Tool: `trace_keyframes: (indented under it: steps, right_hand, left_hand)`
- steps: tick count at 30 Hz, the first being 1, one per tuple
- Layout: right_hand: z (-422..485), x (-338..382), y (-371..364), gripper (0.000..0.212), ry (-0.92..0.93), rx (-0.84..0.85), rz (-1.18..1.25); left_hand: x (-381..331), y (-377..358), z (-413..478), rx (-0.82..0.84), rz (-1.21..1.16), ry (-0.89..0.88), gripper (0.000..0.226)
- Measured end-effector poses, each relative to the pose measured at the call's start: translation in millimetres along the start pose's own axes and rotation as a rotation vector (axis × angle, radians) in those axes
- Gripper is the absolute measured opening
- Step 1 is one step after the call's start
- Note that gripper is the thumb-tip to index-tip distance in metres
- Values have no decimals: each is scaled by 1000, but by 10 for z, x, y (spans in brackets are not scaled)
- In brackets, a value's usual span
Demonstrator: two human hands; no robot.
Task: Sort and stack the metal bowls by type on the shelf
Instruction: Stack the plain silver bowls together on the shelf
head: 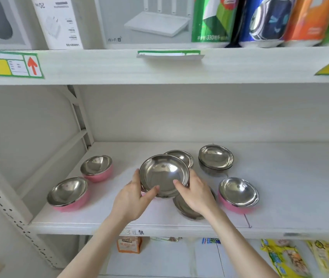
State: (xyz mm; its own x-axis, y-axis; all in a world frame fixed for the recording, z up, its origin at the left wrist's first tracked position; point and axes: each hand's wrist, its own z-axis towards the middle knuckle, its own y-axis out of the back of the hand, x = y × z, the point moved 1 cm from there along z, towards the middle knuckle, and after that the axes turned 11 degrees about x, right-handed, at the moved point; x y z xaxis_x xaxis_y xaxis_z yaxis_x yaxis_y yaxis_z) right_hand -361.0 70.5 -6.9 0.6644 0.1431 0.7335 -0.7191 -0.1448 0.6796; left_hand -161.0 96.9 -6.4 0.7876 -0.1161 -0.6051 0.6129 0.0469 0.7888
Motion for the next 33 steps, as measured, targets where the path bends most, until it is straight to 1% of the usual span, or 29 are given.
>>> trace_keyframes:
  steps: [3, 6, 8, 10, 12, 14, 15, 19, 20, 22, 25, 27, 33]
  right_hand:
    - [27, -214, 284, 49, -12, -61, -1]
    - [106, -470, 569, 46, -29, -134, 8]
    - [185, -665, 754, 42, -43, -159, 12]
    - [283, -852, 940, 42, -69, -170, 10]
    - [394, -1031, 1119, 41, -84, -178, 13]
    - [522, -1198, 1289, 36, -73, -172, 14]
    - [589, -1273, 1365, 34, -66, -165, 9]
    - [893, -1510, 1603, 35, -52, -121, -18]
    - [976, -1554, 1641, 36, -51, -108, -24]
    - [1141, -1622, 1701, 38, -49, -90, -28]
    - [1363, -1703, 1722, 42, -47, -66, -30]
    - [1473, -1763, 1698, 45, -51, -46, -52]
    - [1619, -1994, 1497, 50, -100, 12, -152]
  left_hand:
    - [-303, -139, 195, 45, -11, -40, 83]
    - [-578, -325, 424, 76, -9, -105, 80]
    - [-766, -472, 569, 106, -7, -128, 83]
    - [-949, -623, 700, 130, -12, -120, 84]
    - [-1108, -773, 842, 151, -44, -113, 77]
    - [-1248, -905, 999, 157, -69, -96, 69]
    - [-1306, -962, 1077, 156, -78, -85, 69]
    - [-1444, -1170, 1428, 146, -81, -34, 80]
    - [-1460, -1211, 1514, 143, -82, -21, 80]
    - [-1480, -1268, 1677, 130, -96, -3, 69]
    - [-1463, -1336, 1879, 120, -136, 31, 55]
    - [-1428, -1403, 1973, 129, -132, 55, 51]
    - [-1248, -1604, 2137, 212, -64, 133, 57]
